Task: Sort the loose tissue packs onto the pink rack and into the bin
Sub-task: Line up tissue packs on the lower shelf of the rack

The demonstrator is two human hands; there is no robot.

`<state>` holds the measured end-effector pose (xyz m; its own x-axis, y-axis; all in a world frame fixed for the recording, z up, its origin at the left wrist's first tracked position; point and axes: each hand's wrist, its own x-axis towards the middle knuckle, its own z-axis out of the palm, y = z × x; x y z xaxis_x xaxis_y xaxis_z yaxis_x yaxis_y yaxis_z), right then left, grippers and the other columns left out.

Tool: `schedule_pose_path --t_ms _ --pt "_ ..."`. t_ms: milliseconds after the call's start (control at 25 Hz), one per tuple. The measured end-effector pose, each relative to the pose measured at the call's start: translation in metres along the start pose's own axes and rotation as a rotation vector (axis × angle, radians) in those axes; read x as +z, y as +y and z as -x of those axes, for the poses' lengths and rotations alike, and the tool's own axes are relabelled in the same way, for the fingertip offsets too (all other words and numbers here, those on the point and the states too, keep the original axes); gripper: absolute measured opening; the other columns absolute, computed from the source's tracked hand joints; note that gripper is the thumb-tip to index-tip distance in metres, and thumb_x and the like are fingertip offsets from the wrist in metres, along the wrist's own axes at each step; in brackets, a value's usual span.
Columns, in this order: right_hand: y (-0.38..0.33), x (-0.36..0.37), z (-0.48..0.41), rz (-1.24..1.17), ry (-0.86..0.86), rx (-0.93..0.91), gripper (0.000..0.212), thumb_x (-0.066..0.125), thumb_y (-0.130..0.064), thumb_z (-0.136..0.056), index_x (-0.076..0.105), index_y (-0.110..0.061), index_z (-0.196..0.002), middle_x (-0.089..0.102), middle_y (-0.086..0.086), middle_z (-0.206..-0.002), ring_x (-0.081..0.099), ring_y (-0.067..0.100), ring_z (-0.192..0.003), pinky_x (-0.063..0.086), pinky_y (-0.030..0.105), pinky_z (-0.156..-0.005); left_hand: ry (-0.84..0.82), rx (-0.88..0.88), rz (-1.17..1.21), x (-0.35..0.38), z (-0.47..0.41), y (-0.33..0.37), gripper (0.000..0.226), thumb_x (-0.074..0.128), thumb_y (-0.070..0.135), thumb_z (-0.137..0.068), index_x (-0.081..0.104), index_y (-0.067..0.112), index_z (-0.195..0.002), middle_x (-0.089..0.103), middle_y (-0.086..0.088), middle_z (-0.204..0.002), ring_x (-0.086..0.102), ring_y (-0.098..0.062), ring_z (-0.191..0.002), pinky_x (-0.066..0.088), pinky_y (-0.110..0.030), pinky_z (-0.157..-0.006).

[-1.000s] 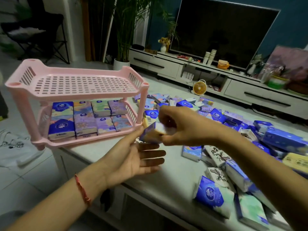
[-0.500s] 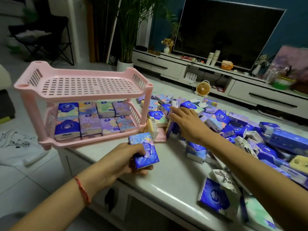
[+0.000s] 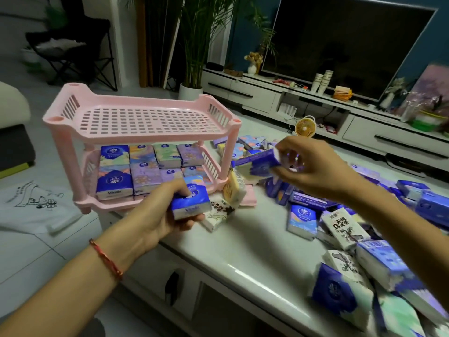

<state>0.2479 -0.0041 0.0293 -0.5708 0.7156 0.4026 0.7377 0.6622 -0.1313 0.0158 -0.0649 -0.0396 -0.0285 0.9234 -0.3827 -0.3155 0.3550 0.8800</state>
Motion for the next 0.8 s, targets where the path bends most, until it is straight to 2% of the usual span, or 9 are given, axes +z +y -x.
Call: schedule_pose_path --t_ms 80,200,240,360,400,520,640,720,800 --pt "-0.034 0.021 -0.003 -0.039 0.004 -0.089 0.014 0.063 -0.021 -0.084 0.057 -0.009 -0.086 0.055 -0.002 -0.079 0.049 0.012 -0.065 0.036 0.015 -0.057 0.126 0.078 0.023 -0.012 -0.001 0.007 0.016 0.038 0.009 -0.083 0.052 0.003 -0.076 0.057 -0.008 -0.041 0.052 -0.014 -0.031 0.036 -0.012 -0.034" --pt "-0.063 0.076 -0.012 0.178 0.052 -0.195 0.022 0.045 -0.024 -0.08 0.059 -0.007 -0.084 0.059 0.006 -0.078 0.056 0.024 -0.06 0.041 0.029 -0.044 0.244 0.132 0.089 -0.027 -0.002 0.015 0.017 0.037 0.011 -0.08 0.05 0.006 -0.071 0.054 -0.005 -0.038 0.046 -0.013 -0.027 0.031 -0.009 -0.033" --pt "-0.067 0.091 -0.019 0.197 0.054 -0.172 0.022 0.043 -0.023 -0.078 0.058 -0.007 -0.079 0.058 0.009 -0.076 0.056 0.027 -0.056 0.038 0.028 -0.039 0.257 0.134 0.103 -0.031 -0.002 0.016 0.017 0.037 0.011 -0.079 0.05 0.006 -0.071 0.054 -0.005 -0.038 0.046 -0.013 -0.027 0.03 -0.009 -0.033" --pt "-0.07 0.12 -0.045 0.188 0.094 -0.099 0.01 0.06 -0.013 -0.071 0.054 -0.006 -0.075 0.057 0.012 -0.073 0.055 0.028 -0.051 0.032 0.026 -0.033 0.28 0.137 0.116 -0.039 -0.001 0.019 0.016 0.037 0.01 -0.079 0.051 0.008 -0.072 0.055 -0.005 -0.039 0.047 -0.013 -0.027 0.031 -0.01 -0.032" --pt "-0.071 0.125 -0.052 0.171 0.069 -0.085 0.016 0.068 -0.01 -0.068 0.054 -0.006 -0.076 0.057 0.013 -0.075 0.056 0.03 -0.053 0.033 0.027 -0.033 0.291 0.143 0.114 -0.042 -0.001 0.02 0.015 0.038 0.009 -0.079 0.051 0.008 -0.072 0.055 -0.005 -0.039 0.047 -0.014 -0.027 0.031 -0.01 -0.032" --pt "-0.071 0.138 -0.057 0.138 0.027 -0.11 0.017 0.067 -0.008 -0.075 0.057 -0.004 -0.087 0.057 0.014 -0.089 0.06 0.032 -0.071 0.026 0.027 -0.046 0.306 0.157 0.099 -0.051 0.0 0.02 0.014 0.039 0.008 -0.08 0.052 0.009 -0.075 0.057 -0.005 -0.041 0.049 -0.014 -0.029 0.033 -0.01 -0.033" --pt "-0.069 0.149 -0.05 0.089 -0.032 -0.185 0.022 0.052 -0.011 -0.089 0.055 -0.001 -0.108 0.05 0.016 -0.11 0.053 0.033 -0.096 0.036 0.033 -0.068 0.294 0.159 0.055 -0.056 0.0 0.02 0.014 0.038 0.007 -0.081 0.052 0.008 -0.078 0.058 -0.006 -0.043 0.052 -0.015 -0.031 0.034 -0.01 -0.033" --pt "-0.069 0.152 -0.048 0.081 -0.09 -0.244 0.026 0.049 -0.01 -0.089 0.054 -0.001 -0.113 0.05 0.017 -0.112 0.053 0.034 -0.098 0.045 0.038 -0.078 0.279 0.163 0.005 -0.057 0.001 0.018 0.014 0.039 0.007 -0.083 0.053 0.007 -0.079 0.059 -0.007 -0.045 0.053 -0.015 -0.033 0.035 -0.012 -0.034" --pt "-0.07 0.15 -0.048 0.029 -0.118 -0.246 0.03 0.049 -0.009 -0.085 0.057 -0.001 -0.113 0.055 0.019 -0.111 0.056 0.036 -0.097 0.049 0.04 -0.079 0.258 0.168 -0.027 -0.056 0.001 0.015 0.013 0.041 0.007 -0.084 0.054 0.006 -0.081 0.061 -0.008 -0.048 0.055 -0.015 -0.036 0.036 -0.013 -0.035"
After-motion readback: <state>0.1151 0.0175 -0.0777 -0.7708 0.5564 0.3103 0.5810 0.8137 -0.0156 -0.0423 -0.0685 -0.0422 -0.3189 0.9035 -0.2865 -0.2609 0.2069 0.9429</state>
